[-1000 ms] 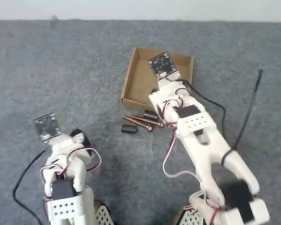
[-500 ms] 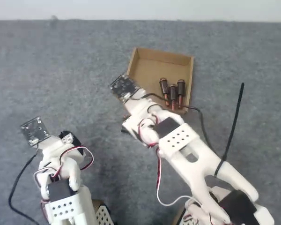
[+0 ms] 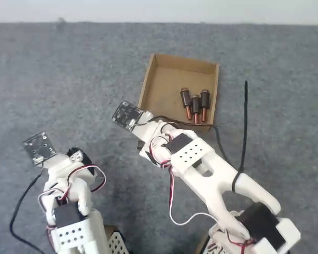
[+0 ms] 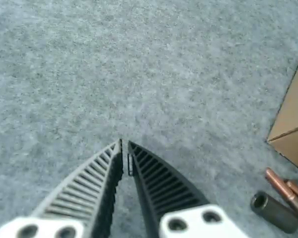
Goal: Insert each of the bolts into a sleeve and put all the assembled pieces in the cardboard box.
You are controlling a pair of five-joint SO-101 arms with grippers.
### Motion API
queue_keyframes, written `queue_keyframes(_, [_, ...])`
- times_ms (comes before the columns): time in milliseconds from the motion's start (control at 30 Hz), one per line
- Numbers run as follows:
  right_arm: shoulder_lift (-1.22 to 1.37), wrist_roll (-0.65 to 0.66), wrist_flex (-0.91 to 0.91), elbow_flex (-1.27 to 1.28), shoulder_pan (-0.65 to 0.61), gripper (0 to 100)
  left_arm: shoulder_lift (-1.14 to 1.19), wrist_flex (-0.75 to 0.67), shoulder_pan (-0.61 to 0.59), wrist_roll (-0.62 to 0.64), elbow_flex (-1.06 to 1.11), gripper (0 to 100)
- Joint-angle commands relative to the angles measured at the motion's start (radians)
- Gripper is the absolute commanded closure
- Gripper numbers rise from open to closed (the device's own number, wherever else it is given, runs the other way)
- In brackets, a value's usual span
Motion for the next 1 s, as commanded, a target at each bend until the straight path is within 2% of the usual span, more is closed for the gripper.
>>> queue_keyframes(0, [-0.004,0.094,-0.001,-0.008,-0.027,82.7,-0.02,-0.008,-0.006,-0.011,-0.018,99])
queue_keyframes(300, [-0.002,0.27,0.002,-0.002,-0.047,82.7,-0.02,-0.008,-0.006,-0.012,-0.018,99])
queue_keyframes(533, [0.005,0.278,0.002,-0.002,-0.047,82.7,-0.021,-0.008,-0.006,-0.012,-0.018,99])
queue_keyframes(833, [0.148,0.272,-0.027,-0.092,-0.042,83.0,-0.021,-0.008,-0.006,-0.012,-0.018,99])
queue_keyframes(967, [0.174,0.272,-0.035,-0.121,-0.042,90.5,-0.021,-0.008,-0.006,-0.012,-0.018,99])
